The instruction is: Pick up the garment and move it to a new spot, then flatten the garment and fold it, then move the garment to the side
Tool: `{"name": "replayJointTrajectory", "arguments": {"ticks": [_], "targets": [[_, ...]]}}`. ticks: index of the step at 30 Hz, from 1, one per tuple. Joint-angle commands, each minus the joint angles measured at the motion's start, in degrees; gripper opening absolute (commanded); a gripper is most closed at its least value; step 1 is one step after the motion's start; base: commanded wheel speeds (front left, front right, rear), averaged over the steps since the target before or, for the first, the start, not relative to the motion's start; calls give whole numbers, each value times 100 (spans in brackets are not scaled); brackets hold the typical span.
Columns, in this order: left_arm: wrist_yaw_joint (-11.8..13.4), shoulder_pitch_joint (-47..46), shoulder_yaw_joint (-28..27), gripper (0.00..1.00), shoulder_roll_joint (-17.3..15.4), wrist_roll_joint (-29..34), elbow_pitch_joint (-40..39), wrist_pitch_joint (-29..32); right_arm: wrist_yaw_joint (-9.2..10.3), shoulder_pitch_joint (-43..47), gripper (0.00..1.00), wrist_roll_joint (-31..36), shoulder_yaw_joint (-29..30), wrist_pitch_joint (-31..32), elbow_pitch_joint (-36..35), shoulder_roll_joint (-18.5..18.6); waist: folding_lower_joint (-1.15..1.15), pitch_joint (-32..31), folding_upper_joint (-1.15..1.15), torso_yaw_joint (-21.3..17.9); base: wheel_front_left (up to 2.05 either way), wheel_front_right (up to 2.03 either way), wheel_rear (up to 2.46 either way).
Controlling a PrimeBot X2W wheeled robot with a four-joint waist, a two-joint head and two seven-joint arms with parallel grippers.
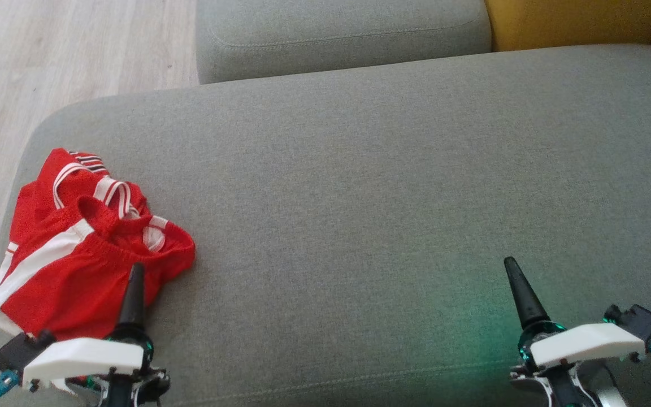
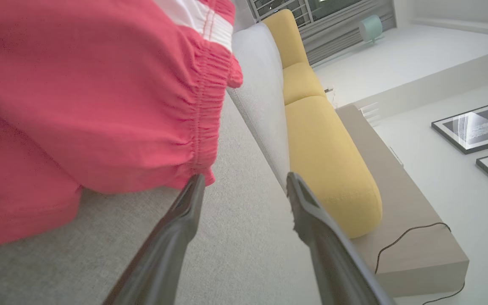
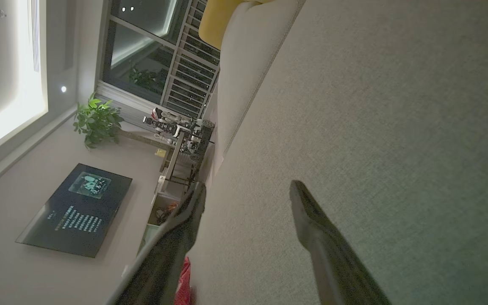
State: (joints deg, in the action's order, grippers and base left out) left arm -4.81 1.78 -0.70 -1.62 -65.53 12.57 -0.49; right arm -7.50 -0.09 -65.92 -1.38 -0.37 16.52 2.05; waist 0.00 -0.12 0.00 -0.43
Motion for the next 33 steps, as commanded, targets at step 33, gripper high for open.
{"name": "replayJointTrajectory", "arguments": {"ticks": [33], "targets": [[743, -167, 486, 100, -326, 2582, -759, -578, 1, -445, 100, 2313, -765, -585, -542, 57, 0, -33, 0, -62, 0, 0, 0]]}}
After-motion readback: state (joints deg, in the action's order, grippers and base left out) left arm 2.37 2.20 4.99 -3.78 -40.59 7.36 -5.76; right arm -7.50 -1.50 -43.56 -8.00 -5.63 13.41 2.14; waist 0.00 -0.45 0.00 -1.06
